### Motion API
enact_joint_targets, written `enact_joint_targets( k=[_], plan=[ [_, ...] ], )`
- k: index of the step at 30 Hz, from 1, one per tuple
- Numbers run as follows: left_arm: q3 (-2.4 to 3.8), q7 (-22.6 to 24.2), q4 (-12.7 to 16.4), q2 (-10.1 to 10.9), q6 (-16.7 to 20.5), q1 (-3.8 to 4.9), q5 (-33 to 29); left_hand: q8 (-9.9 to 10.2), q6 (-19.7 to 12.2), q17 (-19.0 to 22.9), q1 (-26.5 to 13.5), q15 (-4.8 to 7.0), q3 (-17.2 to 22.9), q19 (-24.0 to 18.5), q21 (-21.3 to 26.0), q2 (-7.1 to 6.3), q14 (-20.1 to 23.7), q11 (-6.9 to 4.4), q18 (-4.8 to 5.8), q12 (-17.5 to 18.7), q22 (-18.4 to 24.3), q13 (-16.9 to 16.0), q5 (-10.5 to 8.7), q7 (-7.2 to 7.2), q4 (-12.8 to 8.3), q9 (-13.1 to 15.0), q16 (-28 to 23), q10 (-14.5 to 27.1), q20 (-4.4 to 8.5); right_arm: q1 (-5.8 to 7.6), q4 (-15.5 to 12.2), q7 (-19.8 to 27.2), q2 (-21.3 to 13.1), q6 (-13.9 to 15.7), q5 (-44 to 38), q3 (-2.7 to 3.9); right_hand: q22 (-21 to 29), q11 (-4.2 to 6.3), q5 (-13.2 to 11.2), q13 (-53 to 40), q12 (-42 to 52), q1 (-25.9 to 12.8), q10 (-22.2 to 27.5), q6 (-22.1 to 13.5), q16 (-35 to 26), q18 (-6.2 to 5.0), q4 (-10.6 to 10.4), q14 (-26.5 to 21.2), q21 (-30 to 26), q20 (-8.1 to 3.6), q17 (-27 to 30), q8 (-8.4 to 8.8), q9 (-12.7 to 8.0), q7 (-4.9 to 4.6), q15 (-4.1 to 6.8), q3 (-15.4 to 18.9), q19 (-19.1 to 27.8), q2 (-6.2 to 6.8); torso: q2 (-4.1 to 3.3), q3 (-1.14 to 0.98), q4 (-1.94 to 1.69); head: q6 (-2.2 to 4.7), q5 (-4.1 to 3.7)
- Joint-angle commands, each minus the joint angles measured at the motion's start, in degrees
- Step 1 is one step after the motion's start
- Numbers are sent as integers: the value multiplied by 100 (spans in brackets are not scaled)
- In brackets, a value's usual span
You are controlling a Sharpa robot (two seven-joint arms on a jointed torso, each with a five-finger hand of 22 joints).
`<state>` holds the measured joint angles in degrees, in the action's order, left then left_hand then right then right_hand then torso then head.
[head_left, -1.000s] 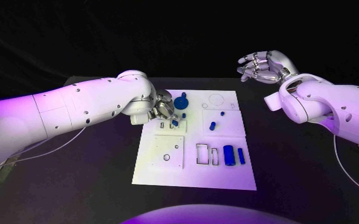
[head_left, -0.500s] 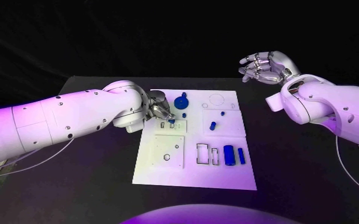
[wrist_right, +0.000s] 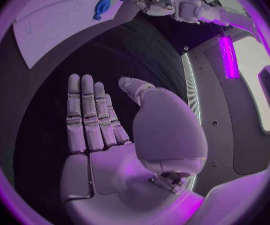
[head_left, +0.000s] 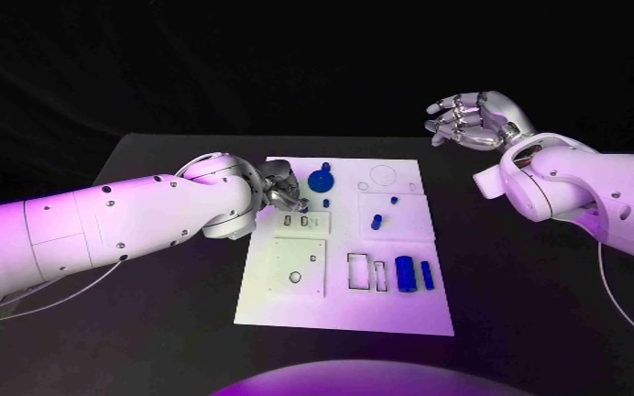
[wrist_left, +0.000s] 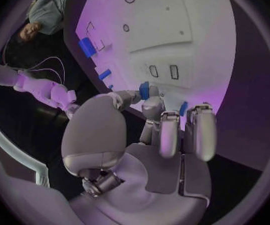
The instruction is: Assemble the parts on the task board
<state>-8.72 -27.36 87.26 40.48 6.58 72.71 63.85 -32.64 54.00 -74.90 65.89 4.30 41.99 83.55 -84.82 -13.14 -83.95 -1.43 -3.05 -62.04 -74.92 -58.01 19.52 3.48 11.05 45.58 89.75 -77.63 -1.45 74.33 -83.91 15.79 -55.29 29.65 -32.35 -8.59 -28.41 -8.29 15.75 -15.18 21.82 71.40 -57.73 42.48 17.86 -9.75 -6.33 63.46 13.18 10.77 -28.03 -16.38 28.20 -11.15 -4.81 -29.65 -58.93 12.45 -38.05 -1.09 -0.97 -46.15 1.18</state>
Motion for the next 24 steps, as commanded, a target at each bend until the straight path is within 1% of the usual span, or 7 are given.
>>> enact_joint_targets(
  k=[1,4,10,13,21,24],
  plan=[
    [1,9,15,-33,22,-6,298,-10,97,-1510,27,42,1072,85,-32,-45,-605,-4,68,-17,-432,-9,55,-44,-1044,190,25,-34,3,-8,-8,90,2,-22,-103,1,13,-23,33,12,-38,-34,13,43,-32,-59,5,-2,-22,23,8,-27,-10,-166,-31,27,-17,-20,-8,-5,7,-16,13],
    [-1,-23,13,-54,-76,-9,318,-8,110,-1510,26,46,1070,88,-35,-57,-605,-7,70,-34,-438,-26,108,-48,-1039,195,25,-49,6,-13,-5,93,6,-23,-108,1,13,-23,33,12,-38,-34,13,43,-32,-59,5,-2,-22,23,8,-27,-10,-166,-31,27,-17,-20,-5,-2,3,-31,10],
    [-9,-92,-12,-98,-247,-11,333,-7,118,-1510,25,49,1068,96,-43,-66,-605,-10,73,-50,-454,-44,138,-51,-1037,199,25,-61,8,-24,-4,97,12,-26,-113,1,17,-24,33,16,-39,-36,14,43,-35,-59,4,-2,-24,23,8,-28,-12,-166,-32,28,-18,-20,-7,-4,0,-54,13],
    [-18,-118,-42,-128,-313,-13,331,-7,127,-1510,24,51,1067,107,-52,-70,-605,-13,77,-68,-474,-62,163,-54,-1034,202,25,-73,9,-28,-3,99,14,-26,-115,1,17,-24,33,16,-39,-36,14,43,-35,-59,4,-2,-24,23,8,-28,-12,-166,-32,28,-18,-20,-4,-1,1,-64,14],
    [-43,-147,-123,-199,-359,-43,332,-8,136,-1510,22,53,1063,112,-57,-78,-605,-16,79,-89,-484,-83,192,-57,-1031,205,25,-87,11,-32,-4,107,17,-22,-118,1,19,-24,33,18,-39,-37,14,43,-37,-59,4,-2,-26,24,9,-28,-12,-167,-32,29,-18,-20,-4,7,0,-81,7],
    [-48,-150,-149,-211,-346,-53,348,-8,136,-1510,22,53,1063,112,-57,-78,-605,-16,79,-89,-484,-83,192,-57,-1031,205,25,-87,11,-32,-5,109,17,-24,-118,1,23,-24,32,23,-39,-41,15,44,-40,-59,2,-1,-29,24,9,-29,-14,-167,-32,31,-19,-22,-1,6,-6,-82,12]
  ],
)
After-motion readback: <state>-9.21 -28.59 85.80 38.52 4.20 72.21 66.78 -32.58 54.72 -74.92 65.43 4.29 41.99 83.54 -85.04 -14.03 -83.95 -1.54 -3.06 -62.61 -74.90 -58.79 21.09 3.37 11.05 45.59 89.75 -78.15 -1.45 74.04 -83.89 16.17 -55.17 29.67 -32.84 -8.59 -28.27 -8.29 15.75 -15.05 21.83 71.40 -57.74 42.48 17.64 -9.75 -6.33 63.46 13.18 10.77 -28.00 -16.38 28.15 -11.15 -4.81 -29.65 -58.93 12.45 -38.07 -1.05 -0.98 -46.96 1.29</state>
